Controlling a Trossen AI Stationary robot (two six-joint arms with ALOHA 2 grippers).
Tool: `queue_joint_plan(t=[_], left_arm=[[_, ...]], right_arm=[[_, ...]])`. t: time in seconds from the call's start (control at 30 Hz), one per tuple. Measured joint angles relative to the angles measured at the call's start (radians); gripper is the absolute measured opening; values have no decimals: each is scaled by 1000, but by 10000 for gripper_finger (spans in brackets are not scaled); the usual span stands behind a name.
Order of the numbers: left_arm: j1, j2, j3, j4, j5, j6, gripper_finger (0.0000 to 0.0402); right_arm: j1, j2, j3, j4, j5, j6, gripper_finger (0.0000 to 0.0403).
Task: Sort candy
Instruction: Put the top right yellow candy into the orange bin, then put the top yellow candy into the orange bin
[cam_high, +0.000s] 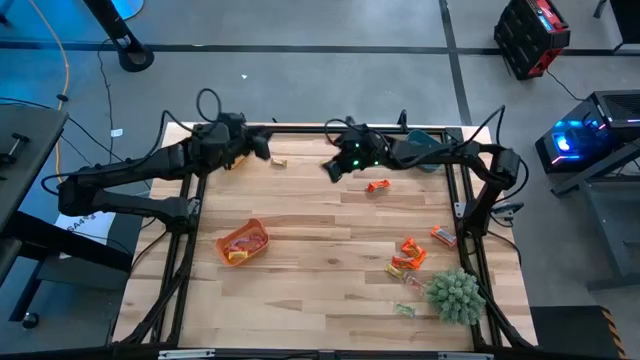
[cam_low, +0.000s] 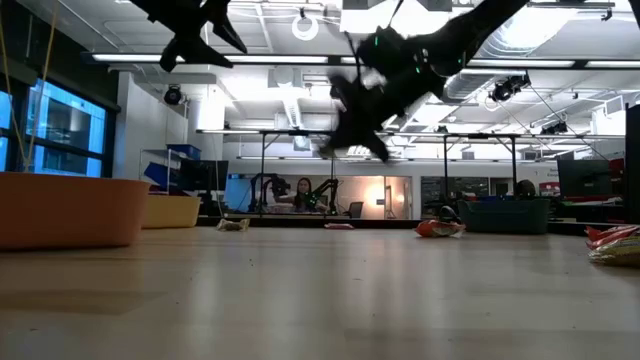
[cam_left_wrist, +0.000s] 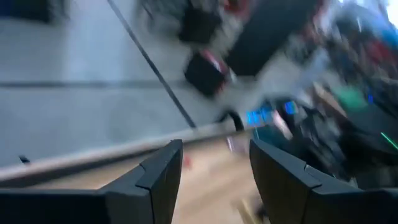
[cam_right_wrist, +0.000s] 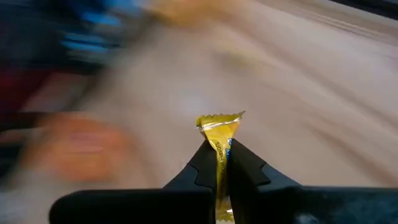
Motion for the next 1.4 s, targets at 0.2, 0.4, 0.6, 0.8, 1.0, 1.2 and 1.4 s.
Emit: queue_joint_plan(t=[0.2, 0.4, 0.6, 0.8, 1.0, 1.2, 1.4], left_arm=[[50, 5, 0, 224, -56, -45, 182], [76, 11, 0, 312, -54, -50, 182], [85, 11, 0, 328, 23, -59, 182], [84, 10, 0, 359, 133, -59, 182], [86, -23, 0, 359, 199, -37, 182], [91, -75, 0, 359, 199, 3, 182], [108, -150, 0, 358, 199, 20, 182]], right_arm=[[123, 77, 16, 303, -156, 39, 10], [228, 214, 174, 310, -186, -72, 9], [261, 446, 467, 256, -247, -88, 13], [287, 669, 801, 59, -264, -101, 14], [306, 797, 1048, -241, -264, -132, 49], [314, 789, 1118, -366, -164, -258, 128], [256, 788, 1233, -563, -32, -400, 189]])
